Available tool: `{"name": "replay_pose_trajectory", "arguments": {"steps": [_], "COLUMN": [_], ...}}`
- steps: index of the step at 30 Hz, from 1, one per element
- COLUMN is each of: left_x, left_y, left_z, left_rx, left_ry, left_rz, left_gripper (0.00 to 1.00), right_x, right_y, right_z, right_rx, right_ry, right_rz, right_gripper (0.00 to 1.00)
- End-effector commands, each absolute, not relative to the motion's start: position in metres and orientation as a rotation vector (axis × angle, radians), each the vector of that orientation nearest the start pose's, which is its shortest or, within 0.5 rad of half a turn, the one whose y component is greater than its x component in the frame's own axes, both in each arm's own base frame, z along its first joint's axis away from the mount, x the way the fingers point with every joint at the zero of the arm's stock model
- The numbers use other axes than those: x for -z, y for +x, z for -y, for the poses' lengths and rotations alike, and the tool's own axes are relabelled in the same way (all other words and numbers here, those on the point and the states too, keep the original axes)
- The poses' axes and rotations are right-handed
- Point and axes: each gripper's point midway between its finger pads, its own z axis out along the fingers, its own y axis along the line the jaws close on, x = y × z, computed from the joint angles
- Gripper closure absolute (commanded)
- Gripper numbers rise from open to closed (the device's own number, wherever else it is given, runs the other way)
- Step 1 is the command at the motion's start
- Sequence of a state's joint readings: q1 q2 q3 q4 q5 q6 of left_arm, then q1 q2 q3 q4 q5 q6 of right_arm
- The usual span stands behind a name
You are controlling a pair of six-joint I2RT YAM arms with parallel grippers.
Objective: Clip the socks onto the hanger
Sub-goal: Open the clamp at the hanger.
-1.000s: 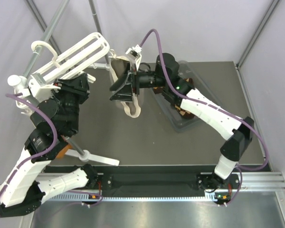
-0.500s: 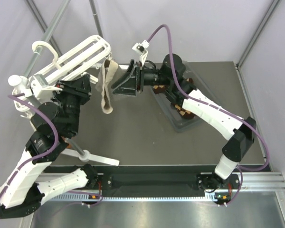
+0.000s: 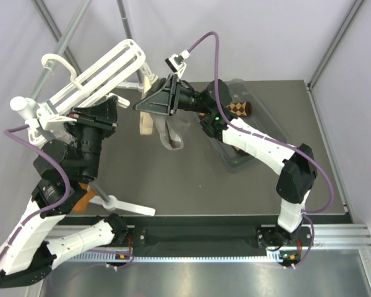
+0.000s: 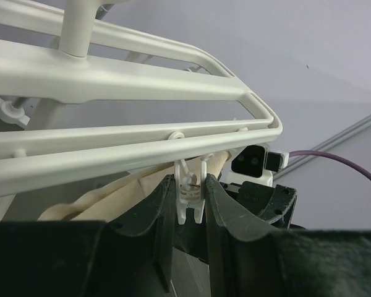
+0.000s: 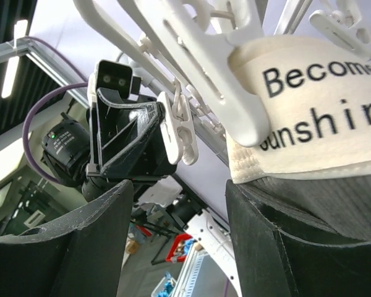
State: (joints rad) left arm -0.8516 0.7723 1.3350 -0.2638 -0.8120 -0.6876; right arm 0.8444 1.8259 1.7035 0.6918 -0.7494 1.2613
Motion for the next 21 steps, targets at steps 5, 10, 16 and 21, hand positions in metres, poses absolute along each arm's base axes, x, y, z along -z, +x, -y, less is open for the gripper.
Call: {"name": "replay_pose_trajectory", "arguments": {"steps": [5,10,16,21], "left_x": [-0.518,-0.515,-0.516,-0.516], "left_y": [0.225,0.227,0.226,0.226], "left_z": [0.115,0.119,0.119,0.118], "left_rx": [0.903,0.903,0.916,0.915], "left_ry": [-0.571,-0.571,-0.575,-0.579], "left_rz": [-1.267,-1.279,-1.278,-1.279], "left_gripper": [1.00,1.00,1.00,1.00], "right_x": [-0.526,-0.531,-0.524,-0.520], "right_y": [0.198,0.196,0.202,0.202], "right_z": [-0.462,-0.469,-0.478,-0.485], "right_rx": [-2.228,-2.234,-2.235,-2.239], "right_ry": [-0.593,-0.591,-0.567,-0.567], "right_rz": [-1.216,-1.210,-1.234,-1.245], "right_gripper": [0.40,0.43,0.49,0.50]}}
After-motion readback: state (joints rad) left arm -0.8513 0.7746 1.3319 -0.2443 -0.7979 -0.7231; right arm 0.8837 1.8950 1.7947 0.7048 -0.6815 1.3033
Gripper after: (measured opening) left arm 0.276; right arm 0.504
